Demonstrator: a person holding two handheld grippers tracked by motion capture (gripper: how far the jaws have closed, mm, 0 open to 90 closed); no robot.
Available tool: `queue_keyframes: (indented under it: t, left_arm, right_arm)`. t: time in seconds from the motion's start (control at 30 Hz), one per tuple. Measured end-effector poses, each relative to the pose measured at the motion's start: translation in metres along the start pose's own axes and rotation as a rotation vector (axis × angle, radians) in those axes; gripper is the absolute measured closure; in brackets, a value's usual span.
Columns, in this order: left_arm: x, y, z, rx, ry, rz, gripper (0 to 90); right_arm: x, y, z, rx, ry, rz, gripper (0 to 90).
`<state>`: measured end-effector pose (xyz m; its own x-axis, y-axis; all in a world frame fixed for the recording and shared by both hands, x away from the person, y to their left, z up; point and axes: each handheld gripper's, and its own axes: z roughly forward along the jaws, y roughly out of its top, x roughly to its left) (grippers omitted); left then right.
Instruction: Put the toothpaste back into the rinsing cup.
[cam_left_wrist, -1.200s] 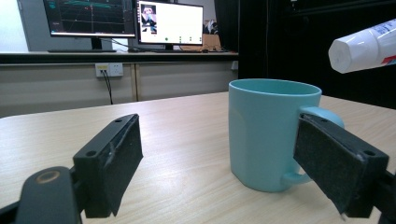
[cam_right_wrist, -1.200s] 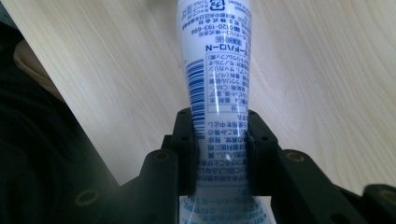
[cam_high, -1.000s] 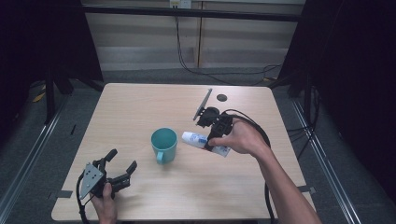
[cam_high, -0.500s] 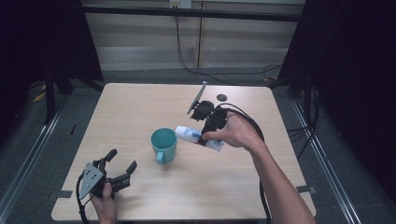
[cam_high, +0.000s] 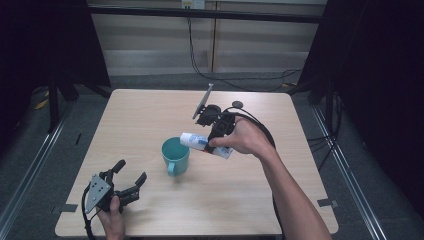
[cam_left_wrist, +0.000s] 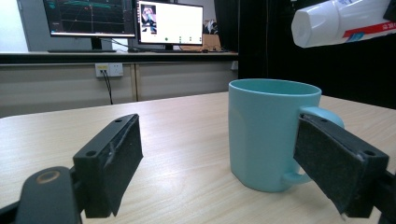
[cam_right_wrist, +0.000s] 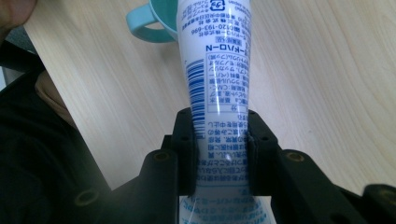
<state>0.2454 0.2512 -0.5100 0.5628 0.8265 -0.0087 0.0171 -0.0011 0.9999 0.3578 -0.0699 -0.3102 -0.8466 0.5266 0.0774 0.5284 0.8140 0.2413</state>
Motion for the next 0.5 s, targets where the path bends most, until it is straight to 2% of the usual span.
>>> queue_keyframes:
  t: [0.5]
  left_arm:
    - [0.0, 0.0, 0.0, -0.001, -0.001, -0.001, 15.5]
  right_arm:
    - [0.0, 0.016, 0.016, 0.002, 0.016, -0.006, 69.8]
